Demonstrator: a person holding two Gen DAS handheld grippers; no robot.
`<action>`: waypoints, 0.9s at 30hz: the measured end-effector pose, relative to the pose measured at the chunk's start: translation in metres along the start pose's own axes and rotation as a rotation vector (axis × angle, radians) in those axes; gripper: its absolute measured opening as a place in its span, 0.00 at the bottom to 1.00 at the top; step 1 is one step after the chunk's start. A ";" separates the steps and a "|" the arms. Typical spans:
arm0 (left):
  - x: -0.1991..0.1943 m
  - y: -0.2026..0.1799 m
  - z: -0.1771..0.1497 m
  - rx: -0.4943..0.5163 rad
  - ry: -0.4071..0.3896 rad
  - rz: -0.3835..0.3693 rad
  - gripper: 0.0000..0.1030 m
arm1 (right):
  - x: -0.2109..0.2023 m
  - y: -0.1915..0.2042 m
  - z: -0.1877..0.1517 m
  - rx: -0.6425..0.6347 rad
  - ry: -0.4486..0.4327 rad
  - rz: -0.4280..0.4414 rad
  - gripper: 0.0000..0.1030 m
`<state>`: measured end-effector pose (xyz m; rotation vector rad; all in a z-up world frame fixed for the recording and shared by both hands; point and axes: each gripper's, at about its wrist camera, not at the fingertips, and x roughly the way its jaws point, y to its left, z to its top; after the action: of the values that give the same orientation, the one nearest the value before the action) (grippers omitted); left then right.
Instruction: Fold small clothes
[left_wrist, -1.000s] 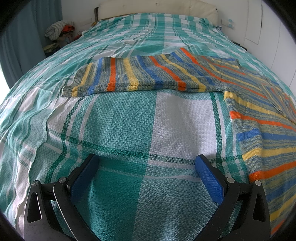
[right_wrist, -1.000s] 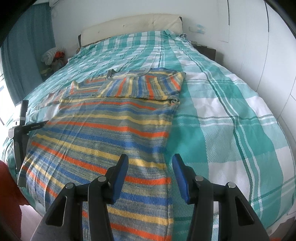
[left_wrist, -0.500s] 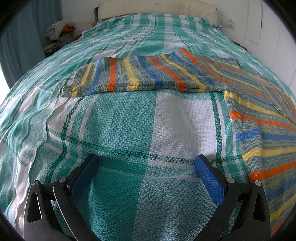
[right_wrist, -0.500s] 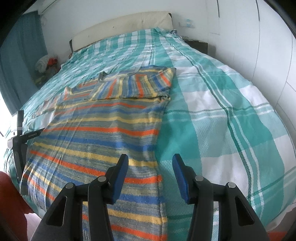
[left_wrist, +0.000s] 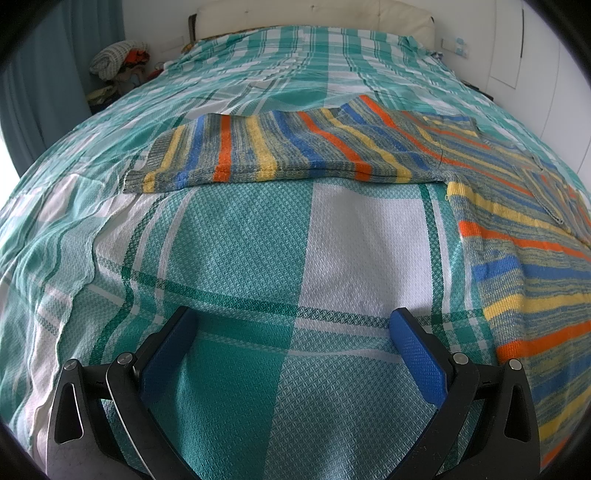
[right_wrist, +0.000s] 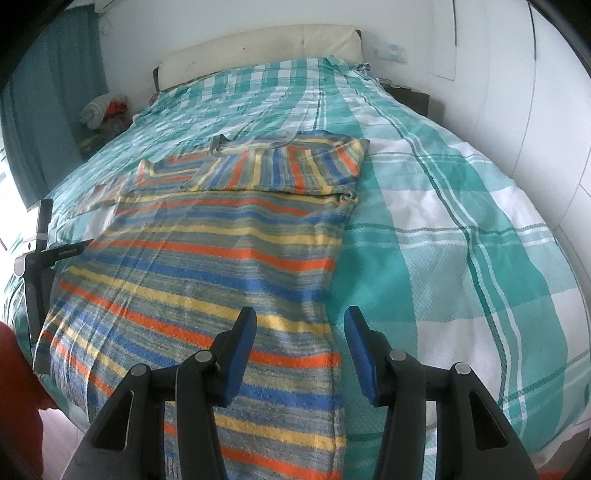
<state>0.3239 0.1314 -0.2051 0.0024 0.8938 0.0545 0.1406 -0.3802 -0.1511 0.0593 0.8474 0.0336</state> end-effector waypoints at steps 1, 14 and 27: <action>0.000 0.000 0.000 0.000 0.000 0.000 1.00 | -0.001 0.000 0.000 -0.004 -0.001 -0.001 0.48; 0.000 0.000 0.000 0.000 0.000 0.000 1.00 | 0.001 -0.010 0.002 0.041 -0.005 0.006 0.48; 0.000 -0.001 0.000 0.000 -0.001 0.000 1.00 | 0.004 -0.013 0.001 0.072 0.006 0.006 0.48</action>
<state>0.3238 0.1309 -0.2051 0.0023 0.8930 0.0546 0.1438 -0.3927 -0.1544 0.1294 0.8539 0.0087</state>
